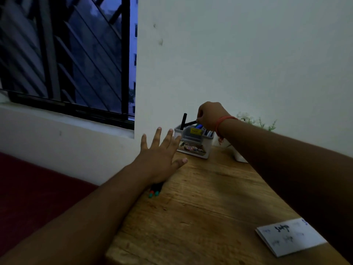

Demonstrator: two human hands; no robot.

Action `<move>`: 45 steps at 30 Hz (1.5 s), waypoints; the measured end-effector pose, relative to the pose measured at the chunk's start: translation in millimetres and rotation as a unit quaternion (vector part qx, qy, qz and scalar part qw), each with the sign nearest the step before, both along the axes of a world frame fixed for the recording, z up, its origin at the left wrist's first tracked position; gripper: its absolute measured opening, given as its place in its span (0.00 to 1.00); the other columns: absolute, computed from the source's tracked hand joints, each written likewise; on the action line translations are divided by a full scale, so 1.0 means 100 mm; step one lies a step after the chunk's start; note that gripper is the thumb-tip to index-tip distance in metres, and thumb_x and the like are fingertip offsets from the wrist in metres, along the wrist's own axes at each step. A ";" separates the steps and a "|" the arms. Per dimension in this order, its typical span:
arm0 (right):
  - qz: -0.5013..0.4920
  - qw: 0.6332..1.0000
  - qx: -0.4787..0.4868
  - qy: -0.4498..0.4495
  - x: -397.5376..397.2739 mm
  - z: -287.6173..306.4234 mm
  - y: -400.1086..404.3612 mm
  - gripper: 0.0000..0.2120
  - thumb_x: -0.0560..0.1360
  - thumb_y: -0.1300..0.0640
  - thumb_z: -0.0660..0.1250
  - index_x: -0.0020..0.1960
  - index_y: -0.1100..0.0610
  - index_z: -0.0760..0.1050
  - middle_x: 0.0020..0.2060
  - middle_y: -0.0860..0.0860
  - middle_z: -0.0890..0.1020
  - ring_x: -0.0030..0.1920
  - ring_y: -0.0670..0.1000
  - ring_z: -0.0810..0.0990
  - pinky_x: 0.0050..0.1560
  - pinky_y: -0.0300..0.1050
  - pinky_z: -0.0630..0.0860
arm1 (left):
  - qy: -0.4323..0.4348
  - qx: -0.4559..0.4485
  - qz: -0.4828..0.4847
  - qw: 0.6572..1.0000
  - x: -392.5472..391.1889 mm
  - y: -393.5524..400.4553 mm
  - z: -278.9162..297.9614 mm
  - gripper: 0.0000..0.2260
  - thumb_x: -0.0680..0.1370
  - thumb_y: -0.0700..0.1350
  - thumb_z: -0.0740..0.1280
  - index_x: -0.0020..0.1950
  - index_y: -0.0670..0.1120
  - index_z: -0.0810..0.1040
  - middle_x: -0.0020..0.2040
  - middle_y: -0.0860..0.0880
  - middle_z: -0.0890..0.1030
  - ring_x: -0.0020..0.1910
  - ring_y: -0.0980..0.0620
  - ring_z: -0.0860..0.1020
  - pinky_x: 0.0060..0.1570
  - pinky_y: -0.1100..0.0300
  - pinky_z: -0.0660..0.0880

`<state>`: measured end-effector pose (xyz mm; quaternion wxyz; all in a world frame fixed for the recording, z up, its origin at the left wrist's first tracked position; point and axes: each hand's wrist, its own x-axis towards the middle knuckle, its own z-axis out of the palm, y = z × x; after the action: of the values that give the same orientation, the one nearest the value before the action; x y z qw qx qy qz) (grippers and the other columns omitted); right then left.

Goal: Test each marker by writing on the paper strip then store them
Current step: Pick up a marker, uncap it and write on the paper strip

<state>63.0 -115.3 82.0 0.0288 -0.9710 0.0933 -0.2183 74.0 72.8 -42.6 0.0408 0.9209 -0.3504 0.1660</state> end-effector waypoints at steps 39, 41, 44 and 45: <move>0.121 0.985 0.047 -0.115 -0.70 -0.76 -0.19 0.10 0.78 0.60 0.64 0.59 0.55 0.74 0.49 0.51 0.82 0.45 0.51 0.80 0.48 0.48 0.80 | 0.116 -0.007 -0.049 0.992 0.00 0.20 0.21 0.15 0.75 0.44 0.64 0.56 0.60 0.80 0.55 0.58 0.81 0.62 0.57 0.73 0.73 0.38 0.37; 0.123 0.985 0.054 -0.112 -0.78 -0.78 -0.23 0.10 0.79 0.59 0.64 0.59 0.54 0.74 0.49 0.50 0.82 0.45 0.49 0.79 0.47 0.47 0.79 | 0.101 0.002 -0.056 0.993 -0.03 0.18 0.20 0.15 0.74 0.44 0.64 0.55 0.60 0.80 0.55 0.59 0.81 0.61 0.56 0.73 0.72 0.37 0.37; 0.131 0.984 0.058 -0.102 -0.89 -0.79 -0.26 0.10 0.79 0.60 0.65 0.60 0.54 0.74 0.49 0.49 0.82 0.45 0.49 0.79 0.48 0.50 0.79 | 0.080 0.019 -0.061 0.995 -0.05 0.15 0.20 0.15 0.75 0.43 0.63 0.55 0.61 0.80 0.56 0.59 0.79 0.63 0.54 0.71 0.72 0.36 0.39; 0.132 0.985 0.060 -0.099 -0.93 -0.79 -0.28 0.10 0.79 0.60 0.65 0.60 0.55 0.74 0.49 0.49 0.81 0.45 0.49 0.79 0.49 0.50 0.80 | 0.073 0.032 -0.063 0.995 -0.06 0.14 0.20 0.15 0.75 0.44 0.63 0.56 0.62 0.80 0.58 0.58 0.78 0.64 0.53 0.69 0.72 0.35 0.40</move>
<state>-29.6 -143.1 2.5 0.1241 -0.9449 -0.0259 -0.3018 68.0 86.3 -22.5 0.0476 0.9077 -0.4084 0.0840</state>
